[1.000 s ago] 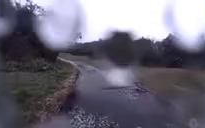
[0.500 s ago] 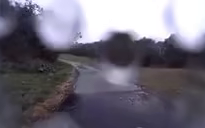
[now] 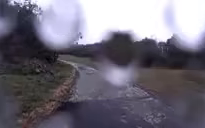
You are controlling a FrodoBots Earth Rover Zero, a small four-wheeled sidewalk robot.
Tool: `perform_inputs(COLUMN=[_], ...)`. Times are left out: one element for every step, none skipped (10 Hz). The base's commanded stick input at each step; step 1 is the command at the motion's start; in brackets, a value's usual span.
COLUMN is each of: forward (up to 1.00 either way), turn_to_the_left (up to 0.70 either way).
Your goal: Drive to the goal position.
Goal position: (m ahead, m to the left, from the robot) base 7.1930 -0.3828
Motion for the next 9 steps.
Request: perform_inputs(forward=[0.70,0.70,0.70,0.70,0.70,0.70,0.70,0.70,0.70], turn_to_the_left=[0.00,0.00,0.00,0.00,0.00,0.28,0.28,0.28,0.17])
